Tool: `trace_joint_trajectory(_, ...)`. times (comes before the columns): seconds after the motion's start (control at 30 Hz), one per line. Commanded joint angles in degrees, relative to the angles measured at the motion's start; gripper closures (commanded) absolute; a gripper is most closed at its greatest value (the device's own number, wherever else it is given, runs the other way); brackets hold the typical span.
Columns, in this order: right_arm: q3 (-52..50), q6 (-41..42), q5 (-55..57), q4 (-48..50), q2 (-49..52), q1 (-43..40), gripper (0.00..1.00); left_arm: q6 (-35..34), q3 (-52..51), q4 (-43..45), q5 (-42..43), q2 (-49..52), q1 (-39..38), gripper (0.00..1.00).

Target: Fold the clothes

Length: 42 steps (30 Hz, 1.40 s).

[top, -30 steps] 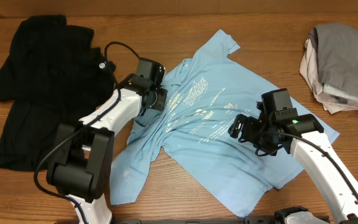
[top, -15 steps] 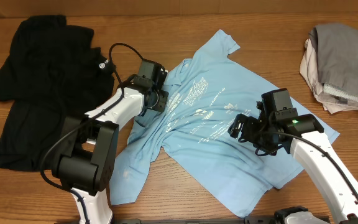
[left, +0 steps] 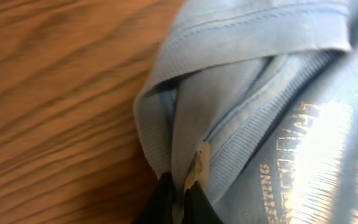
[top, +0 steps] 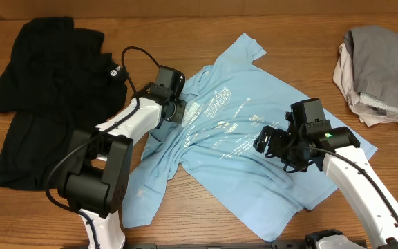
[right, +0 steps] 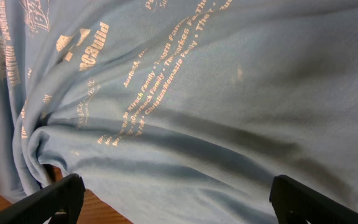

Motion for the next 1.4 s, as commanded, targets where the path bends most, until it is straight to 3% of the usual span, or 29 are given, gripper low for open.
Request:
trace_joint_trajectory(0.0,1.11,-0.37,0.39,0.37,-0.87,-0.17,0.0,-2.56,0.61,0.0,-7.87,-1.88,2.6,0.92)
trace_joint_trajectory(0.37,1.11,-0.37,0.39,0.46,-0.87,-0.15,0.0,-2.54,0.61,1.73,-8.85,-1.86,13.97,0.89)
trace_joint_trajectory(0.57,1.11,-0.42,0.98,1.95,-0.87,-0.22,0.0,-1.86,0.63,2.49,-8.61,-1.88,16.57,0.61)
trace_joint_trajectory(0.67,1.16,-0.39,4.35,3.17,-0.87,-0.85,0.0,-1.9,2.12,-0.68,-8.61,-2.03,16.59,0.58)
trace_joint_trajectory(0.83,1.27,-2.25,7.74,7.61,0.09,-7.23,0.04,-1.88,10.69,-13.07,-5.51,-2.95,16.59,0.49)
trace_joint_trajectory(1.0,1.27,-5.33,7.21,12.92,4.76,-15.23,0.16,-1.05,21.09,-23.74,2.01,-3.39,16.48,0.39)
trace_joint_trajectory(1.13,1.27,-6.64,7.02,16.72,10.36,-17.88,0.29,1.97,24.35,-24.37,10.12,-3.39,15.76,0.34)
trace_joint_trajectory(1.27,1.27,-6.64,7.02,21.38,14.78,-18.12,0.62,4.02,24.35,-20.9,13.27,-3.21,14.08,0.32)
trace_joint_trajectory(1.37,1.27,-6.38,6.4,23.96,16.79,-18.12,0.77,8.13,24.35,-16.85,15.5,-2.62,11.78,0.33)
